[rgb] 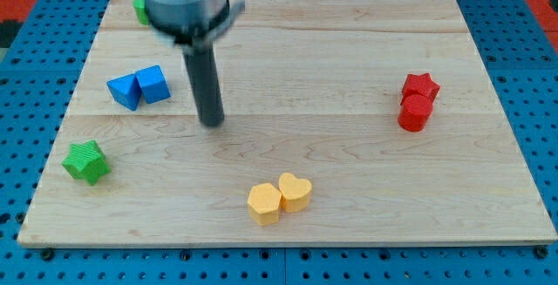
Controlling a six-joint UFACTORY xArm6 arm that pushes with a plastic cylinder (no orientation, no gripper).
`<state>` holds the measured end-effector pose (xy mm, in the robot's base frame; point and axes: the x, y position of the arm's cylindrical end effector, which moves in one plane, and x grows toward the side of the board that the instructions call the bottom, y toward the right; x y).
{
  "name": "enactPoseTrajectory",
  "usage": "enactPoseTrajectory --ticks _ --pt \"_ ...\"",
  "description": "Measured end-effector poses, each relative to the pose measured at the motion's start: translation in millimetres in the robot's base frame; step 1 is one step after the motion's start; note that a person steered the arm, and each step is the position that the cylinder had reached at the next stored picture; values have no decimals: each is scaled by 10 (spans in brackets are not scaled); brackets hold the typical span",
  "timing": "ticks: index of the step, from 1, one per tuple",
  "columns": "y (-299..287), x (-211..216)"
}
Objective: Nudge the green star slightly up
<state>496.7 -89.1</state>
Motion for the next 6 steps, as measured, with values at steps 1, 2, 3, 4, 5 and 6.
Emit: enactPoseTrajectory --ticks 1,2,3,4,5,6 --pt "-304 690" --pt "-812 961" --pt "-1153 963" --pt "-1375 884" --pt "-1316 676" --pt "-1554 618"
